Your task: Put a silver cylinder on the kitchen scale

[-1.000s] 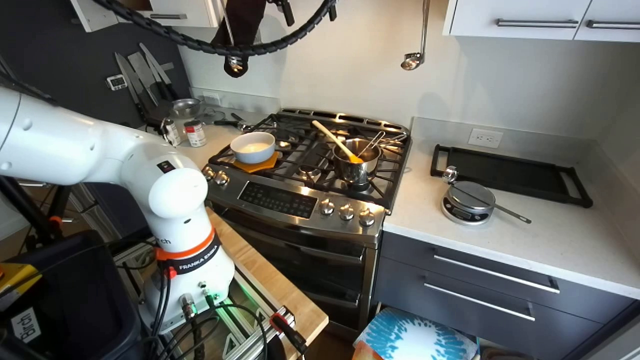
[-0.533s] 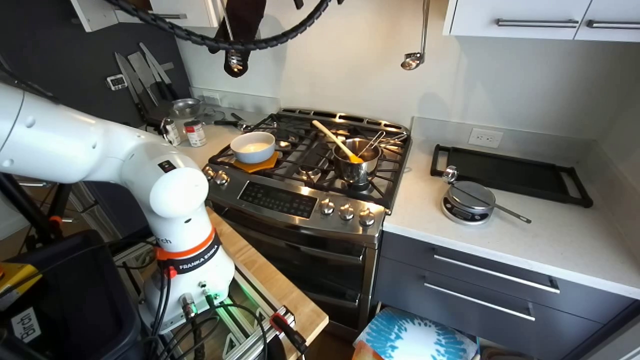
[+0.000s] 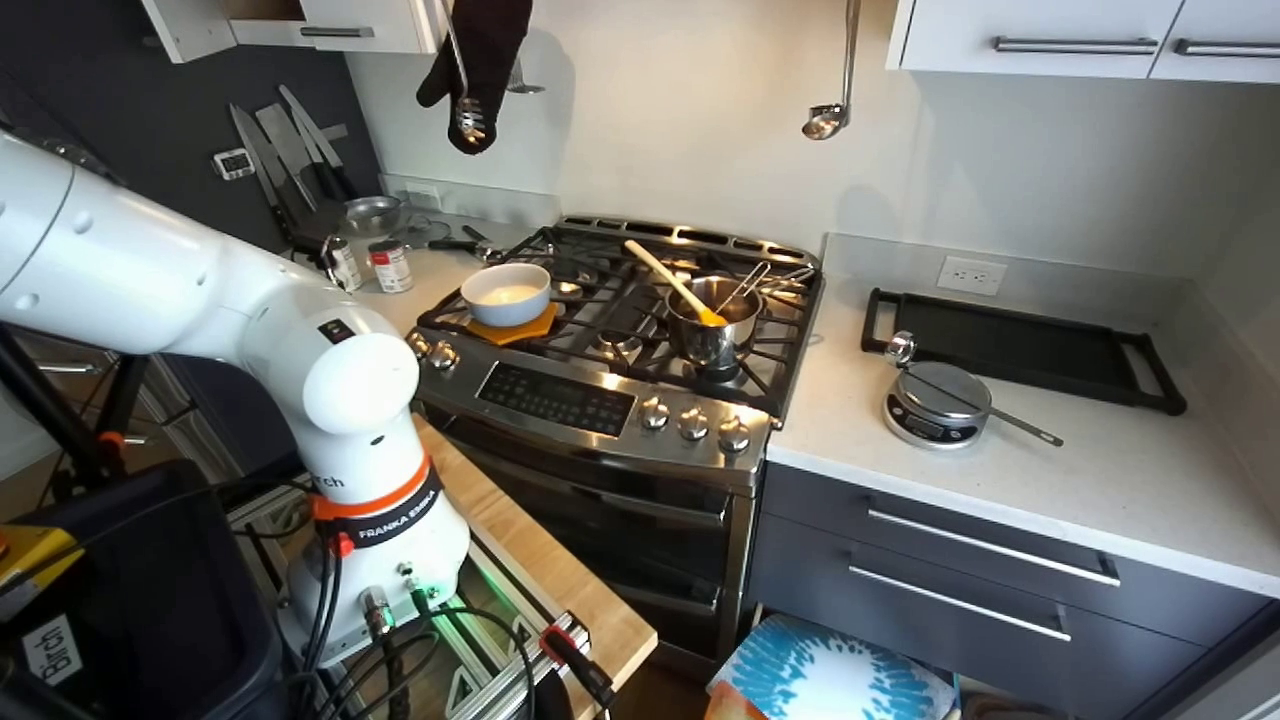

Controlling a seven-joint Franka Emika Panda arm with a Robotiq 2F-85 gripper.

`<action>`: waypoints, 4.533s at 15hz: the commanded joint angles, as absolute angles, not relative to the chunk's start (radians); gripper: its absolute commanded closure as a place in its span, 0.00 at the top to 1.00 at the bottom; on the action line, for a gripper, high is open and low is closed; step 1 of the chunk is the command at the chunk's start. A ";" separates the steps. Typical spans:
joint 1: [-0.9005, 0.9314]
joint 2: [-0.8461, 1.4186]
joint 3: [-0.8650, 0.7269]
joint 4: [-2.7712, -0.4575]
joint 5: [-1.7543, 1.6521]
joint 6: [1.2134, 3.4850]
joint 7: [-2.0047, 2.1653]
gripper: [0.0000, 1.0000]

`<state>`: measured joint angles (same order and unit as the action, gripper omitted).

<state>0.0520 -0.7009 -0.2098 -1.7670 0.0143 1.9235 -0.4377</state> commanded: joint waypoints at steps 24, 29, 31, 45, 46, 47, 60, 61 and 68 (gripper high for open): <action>0.030 -0.143 -0.315 -1.126 0.309 1.870 -0.368 1.00; -0.044 -0.002 -0.301 -0.939 0.366 1.820 -0.359 1.00; -0.080 0.043 -0.293 -0.880 0.402 1.806 -0.385 1.00; -0.260 0.253 -0.197 -0.594 0.642 1.694 -0.488 0.91; -0.260 0.262 -0.195 -0.585 0.644 1.695 -0.494 0.89; -0.260 0.270 -0.191 -0.576 0.650 1.697 -0.503 0.83; -0.252 0.296 -0.175 -0.515 0.639 1.710 -0.536 0.11; -0.253 0.295 -0.174 -0.510 0.644 1.721 -0.538 0.11; -0.312 0.289 -0.074 -0.443 0.519 1.815 -0.506 0.11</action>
